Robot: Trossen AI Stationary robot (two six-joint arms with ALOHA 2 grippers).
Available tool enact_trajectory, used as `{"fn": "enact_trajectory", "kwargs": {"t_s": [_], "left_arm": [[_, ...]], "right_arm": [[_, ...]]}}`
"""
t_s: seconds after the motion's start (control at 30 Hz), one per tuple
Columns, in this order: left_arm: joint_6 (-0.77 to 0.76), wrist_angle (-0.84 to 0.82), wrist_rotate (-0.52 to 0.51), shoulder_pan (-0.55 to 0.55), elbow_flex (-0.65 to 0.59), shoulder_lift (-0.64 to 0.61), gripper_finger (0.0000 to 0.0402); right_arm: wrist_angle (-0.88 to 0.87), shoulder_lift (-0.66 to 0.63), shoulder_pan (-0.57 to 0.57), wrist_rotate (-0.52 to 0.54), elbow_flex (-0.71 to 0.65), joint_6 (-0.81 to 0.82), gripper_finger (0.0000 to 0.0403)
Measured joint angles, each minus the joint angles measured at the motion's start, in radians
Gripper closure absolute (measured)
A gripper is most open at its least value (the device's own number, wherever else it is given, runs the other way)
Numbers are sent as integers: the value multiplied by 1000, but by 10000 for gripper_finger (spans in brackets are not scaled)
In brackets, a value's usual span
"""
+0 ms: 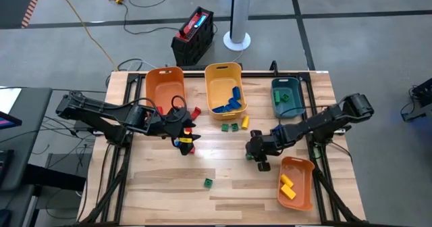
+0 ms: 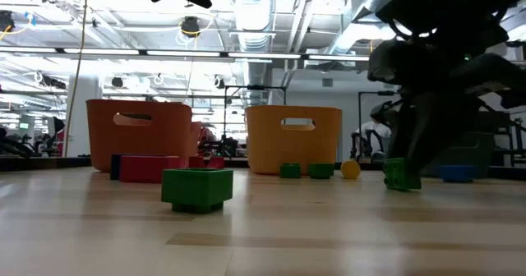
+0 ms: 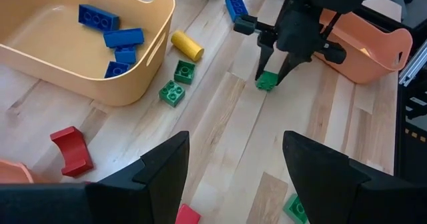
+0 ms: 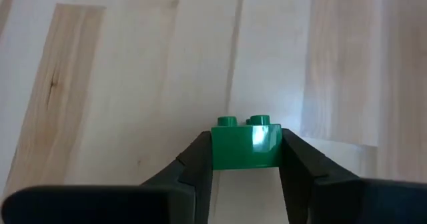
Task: Sort blocks
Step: Put the green game piece into the blue bin
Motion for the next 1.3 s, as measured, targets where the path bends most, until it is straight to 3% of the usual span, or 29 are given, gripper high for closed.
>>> {"fn": "enact_trajectory", "kwargs": {"t_s": [0.4, 0.87, 1.3], "left_arm": [[0, -2, 0, 0, 0, 0, 166], [1, -20, 0, 0, 0, 0, 166], [-14, -22, 1, 0, 0, 0, 166]], "right_arm": [[-32, 1, -104, 30, 69, 46, 266], [-278, 1, -256, 77, 295, -19, 268], [-509, -25, -289, 109, 482, -57, 268]]}}
